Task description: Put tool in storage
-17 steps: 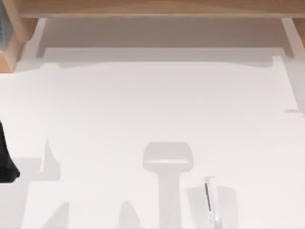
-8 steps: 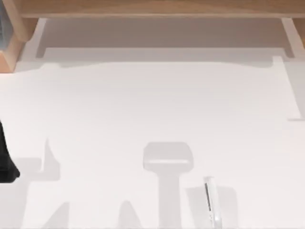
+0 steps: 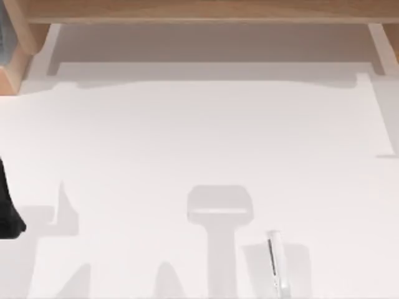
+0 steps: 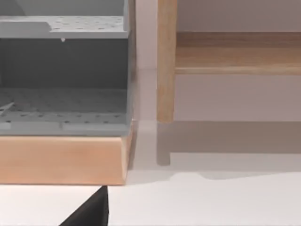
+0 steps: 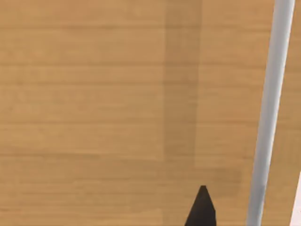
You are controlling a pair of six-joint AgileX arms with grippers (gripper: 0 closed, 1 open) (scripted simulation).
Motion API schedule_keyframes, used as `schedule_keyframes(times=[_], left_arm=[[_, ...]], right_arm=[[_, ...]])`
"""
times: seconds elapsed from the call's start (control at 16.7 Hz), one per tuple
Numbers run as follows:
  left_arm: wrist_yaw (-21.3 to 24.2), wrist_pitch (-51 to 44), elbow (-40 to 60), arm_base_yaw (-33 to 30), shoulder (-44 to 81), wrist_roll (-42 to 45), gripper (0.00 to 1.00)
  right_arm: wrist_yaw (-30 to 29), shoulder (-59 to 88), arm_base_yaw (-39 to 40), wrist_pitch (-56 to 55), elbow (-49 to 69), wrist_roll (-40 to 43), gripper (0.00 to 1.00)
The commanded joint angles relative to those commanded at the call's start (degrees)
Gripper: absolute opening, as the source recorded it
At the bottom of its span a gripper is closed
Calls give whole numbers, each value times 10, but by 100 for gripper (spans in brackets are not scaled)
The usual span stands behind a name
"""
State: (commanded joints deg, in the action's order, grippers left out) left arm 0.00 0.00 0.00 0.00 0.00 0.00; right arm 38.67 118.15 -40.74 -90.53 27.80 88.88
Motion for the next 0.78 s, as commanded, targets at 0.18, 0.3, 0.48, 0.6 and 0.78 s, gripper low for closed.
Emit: schedule_keyframes(times=[0.18,0.3,0.48,0.6,0.78], left_arm=[[0,0,0,0,0,0,100],[0,0,0,0,0,0,100],[0,0,0,0,0,0,100],[0,0,0,0,0,0,100],[0,0,0,0,0,0,100]], right_arm=[[0,0,0,0,0,0,90],[0,0,0,0,0,0,100],[0,0,0,0,0,0,100],[0,0,0,0,0,0,100],[0,0,1,0,1,0,100]])
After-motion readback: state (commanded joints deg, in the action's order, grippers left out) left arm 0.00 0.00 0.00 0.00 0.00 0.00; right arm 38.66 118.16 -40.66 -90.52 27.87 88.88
